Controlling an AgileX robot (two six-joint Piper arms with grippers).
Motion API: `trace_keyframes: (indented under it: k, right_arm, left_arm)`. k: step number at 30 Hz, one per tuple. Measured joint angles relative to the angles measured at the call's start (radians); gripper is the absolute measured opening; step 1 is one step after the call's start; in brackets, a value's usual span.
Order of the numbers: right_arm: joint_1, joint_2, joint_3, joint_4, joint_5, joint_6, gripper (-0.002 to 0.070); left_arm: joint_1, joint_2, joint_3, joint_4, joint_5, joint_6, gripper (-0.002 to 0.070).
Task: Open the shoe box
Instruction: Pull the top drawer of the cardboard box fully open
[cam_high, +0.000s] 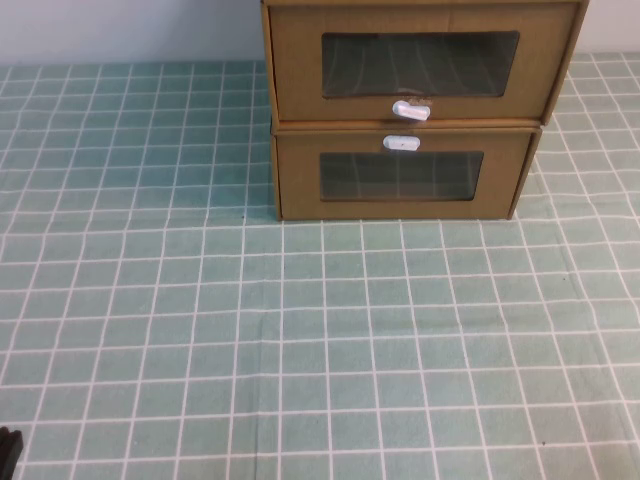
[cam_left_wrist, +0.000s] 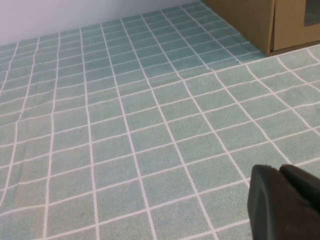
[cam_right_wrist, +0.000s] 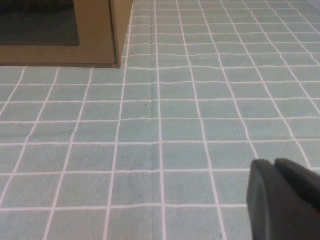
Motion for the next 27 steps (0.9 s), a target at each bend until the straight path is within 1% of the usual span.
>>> trace_keyframes:
  k: [6, 15, 27]
  right_arm:
    - [0.0, 0.0, 0.0, 0.0, -0.033, 0.0, -0.0013]
    - [0.0, 0.0, 0.0, 0.0, -0.17, 0.0, -0.0013]
    - [0.0, 0.0, 0.0, 0.0, -0.178, 0.0, -0.0013]
  left_arm:
    - [0.0, 0.0, 0.0, 0.0, -0.002, 0.0, -0.0005]
    - [0.0, 0.0, 0.0, 0.0, -0.024, 0.0, -0.0005]
    - [0.0, 0.0, 0.0, 0.0, -0.03, 0.0, -0.0005]
